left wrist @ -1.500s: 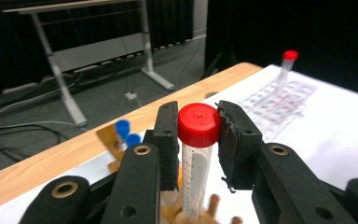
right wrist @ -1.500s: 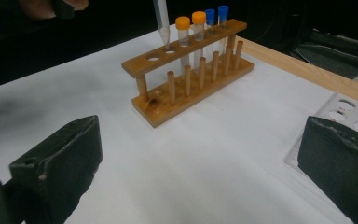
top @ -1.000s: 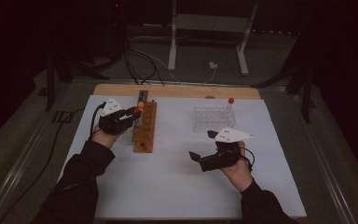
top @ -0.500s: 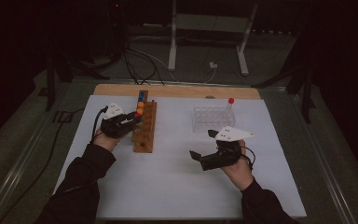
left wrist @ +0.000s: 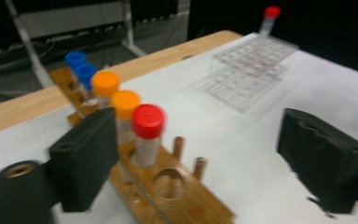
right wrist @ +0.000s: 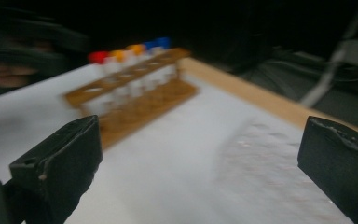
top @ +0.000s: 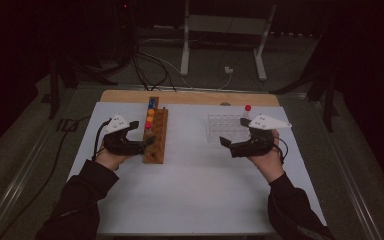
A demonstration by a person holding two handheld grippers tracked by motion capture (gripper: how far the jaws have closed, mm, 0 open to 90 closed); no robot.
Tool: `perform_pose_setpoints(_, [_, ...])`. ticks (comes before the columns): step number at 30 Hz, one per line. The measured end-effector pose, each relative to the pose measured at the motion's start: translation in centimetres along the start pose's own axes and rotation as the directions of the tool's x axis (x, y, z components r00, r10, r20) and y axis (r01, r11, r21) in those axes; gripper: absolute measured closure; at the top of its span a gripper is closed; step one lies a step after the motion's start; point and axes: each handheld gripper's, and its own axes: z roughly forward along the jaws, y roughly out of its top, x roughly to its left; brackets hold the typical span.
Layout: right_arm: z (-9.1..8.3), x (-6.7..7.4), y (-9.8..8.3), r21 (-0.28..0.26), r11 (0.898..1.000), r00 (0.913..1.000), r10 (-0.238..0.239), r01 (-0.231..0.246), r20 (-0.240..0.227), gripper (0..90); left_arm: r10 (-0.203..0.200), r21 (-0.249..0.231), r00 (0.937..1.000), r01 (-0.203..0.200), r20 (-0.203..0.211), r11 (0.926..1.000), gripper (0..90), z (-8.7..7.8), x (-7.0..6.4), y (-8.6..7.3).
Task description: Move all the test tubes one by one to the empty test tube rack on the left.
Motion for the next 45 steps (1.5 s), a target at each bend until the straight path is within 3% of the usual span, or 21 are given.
perform_pose_setpoints(6, [0.8,-4.7,-0.6,0.001,0.999,0.9925,0.046,-0.046,0.113,0.0,-0.004,-0.036,0.9994,0.005,0.035,0.9993,1.5,-1.1,-0.6,0.0])
perform_pose_setpoints(11, [2.5,-7.7,-2.2,0.051,0.991,0.9742,0.109,-0.122,0.197,5.1,0.006,-0.041,0.9988,-0.004,0.049,0.9992,1.4,-1.3,-0.9,0.0])
perform_pose_setpoints(14, [3.7,-9.0,-3.6,0.087,0.982,0.964,0.147,-0.169,0.222,8.4,0.016,-0.035,0.9987,-0.015,0.048,0.9993,1.4,-1.2,-1.1,0.0])
perform_pose_setpoints(17, [4.7,-10.0,-4.5,0.11,0.97,0.9499,0.183,-0.216,0.253,19.9,0.026,-0.037,0.9987,-0.024,0.045,0.999,1.4,-1.2,-1.1,-0.1])
perform_pose_setpoints(18, [5.1,-10.2,-4.7,0.117,0.965,0.9414,0.194,-0.233,0.276,21.7,0.026,-0.037,0.9986,-0.024,0.046,0.999,1.4,-1.2,-1.1,-0.1])
perform_pose_setpoints(21, [5.7,-10.9,-5.0,0.117,0.961,0.9289,0.206,-0.251,0.308,32.7,0.024,-0.039,0.9986,-0.022,0.047,0.999,1.4,-1.2,-1.1,-0.3])
perform_pose_setpoints(24, [6.2,-11.3,-5.1,0.115,0.957,0.9235,0.218,-0.265,0.316,43.2,0.021,-0.042,0.9983,-0.019,0.054,0.9989,1.4,-1.3,-1.1,-0.3])
perform_pose_setpoints(29, [7.0,-11.8,-5.1,0.131,0.953,0.9202,0.221,-0.275,0.323,57.3,0.037,-0.033,0.9987,-0.035,0.035,0.9988,1.5,-1.4,-1.3,-0.2])
perform_pose_setpoints(33, [7.4,-11.8,-5.1,0.142,0.955,0.9195,0.201,-0.261,0.338,65.4,0.033,-0.025,0.9982,-0.031,0.049,0.9992,1.4,-1.4,-1.3,-0.2])
perform_pose_setpoints(35, [7.3,-12.0,-5.1,0.131,0.955,0.919,0.21,-0.266,0.334,66.4,0.028,-0.028,0.9986,-0.027,0.045,0.9992,1.4,-1.5,-1.3,-0.2])
perform_pose_setpoints(38, [7.4,-11.8,-5.0,0.145,0.96,0.922,0.178,-0.239,0.344,67.6,0.025,-0.03,0.9986,-0.023,0.048,0.9993,1.4,-1.6,-1.2,-0.2])
perform_pose_setpoints(39, [7.3,-11.7,-4.9,0.14,0.961,0.9257,0.18,-0.238,0.333,73.5,0.025,-0.029,0.9985,-0.024,0.048,0.9993,1.4,-1.6,-1.2,-0.2])
perform_pose_setpoints(45, [7.1,-11.6,-4.0,0.133,0.965,0.9276,0.172,-0.226,0.332,74.3,0.02,-0.031,0.9983,-0.018,0.054,0.9994,1.4,-1.6,-1.2,-0.1])
